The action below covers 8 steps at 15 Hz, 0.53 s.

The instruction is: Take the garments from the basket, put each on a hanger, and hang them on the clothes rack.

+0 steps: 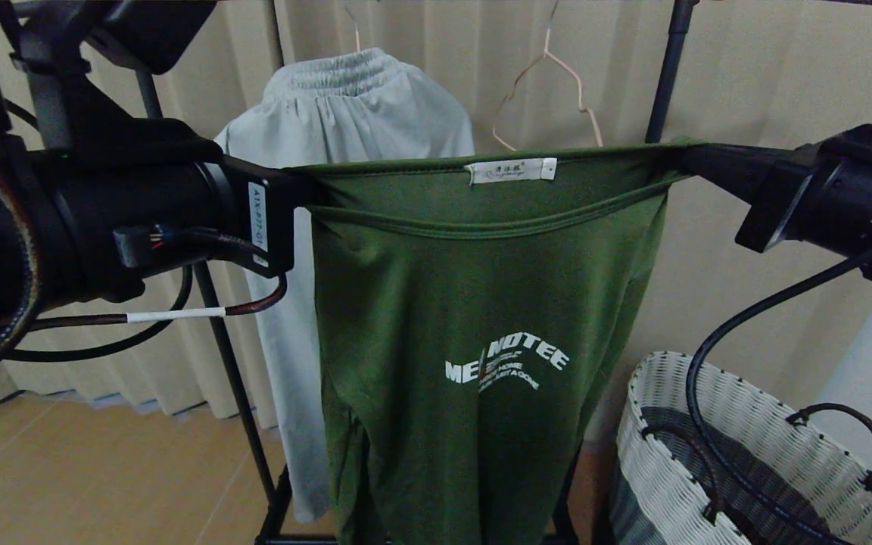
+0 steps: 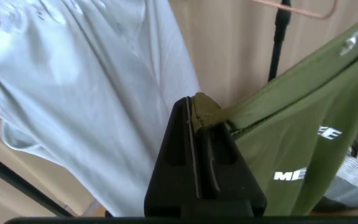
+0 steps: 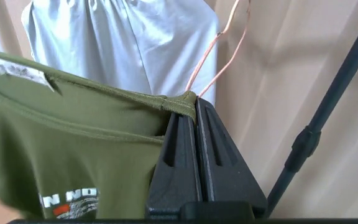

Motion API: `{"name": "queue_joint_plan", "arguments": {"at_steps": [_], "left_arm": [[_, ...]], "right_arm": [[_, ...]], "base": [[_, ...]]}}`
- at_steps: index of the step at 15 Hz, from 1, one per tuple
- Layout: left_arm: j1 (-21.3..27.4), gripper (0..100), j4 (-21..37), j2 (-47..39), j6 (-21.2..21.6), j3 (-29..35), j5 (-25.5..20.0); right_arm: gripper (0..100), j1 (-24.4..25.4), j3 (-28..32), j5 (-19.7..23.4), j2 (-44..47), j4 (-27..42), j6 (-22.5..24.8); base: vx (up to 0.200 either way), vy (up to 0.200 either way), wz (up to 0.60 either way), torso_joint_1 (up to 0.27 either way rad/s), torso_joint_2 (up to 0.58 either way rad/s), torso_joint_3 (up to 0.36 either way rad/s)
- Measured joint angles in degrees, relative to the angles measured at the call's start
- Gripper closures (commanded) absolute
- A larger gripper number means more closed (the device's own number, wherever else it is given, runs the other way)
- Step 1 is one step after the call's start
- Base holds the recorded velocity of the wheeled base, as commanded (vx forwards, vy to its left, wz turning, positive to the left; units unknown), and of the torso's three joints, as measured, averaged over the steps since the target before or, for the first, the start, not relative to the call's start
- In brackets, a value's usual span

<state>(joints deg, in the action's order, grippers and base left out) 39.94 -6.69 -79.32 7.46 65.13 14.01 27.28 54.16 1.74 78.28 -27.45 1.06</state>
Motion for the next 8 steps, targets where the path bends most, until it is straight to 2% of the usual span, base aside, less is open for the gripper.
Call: {"name": "queue_joint_plan", "arguments": {"at_steps": [6,8], "left_arm": [[5.4,100,0.6,4.4,0.0,-2.7,-1.2],[6.7,100,1.1,6.4,0.0,-3.8,-4.8]], "right_arm": [[100,-0.2,2.0,1.9,6.3,-9.4,0.2],[100,-0.2,4.3,2.1,9.8,-12.1,0.2]], "base": [[0.000,0.000,0.00,0.000,0.00,0.000],[0.000,0.000,0.00,0.000,0.00,0.000]]}}
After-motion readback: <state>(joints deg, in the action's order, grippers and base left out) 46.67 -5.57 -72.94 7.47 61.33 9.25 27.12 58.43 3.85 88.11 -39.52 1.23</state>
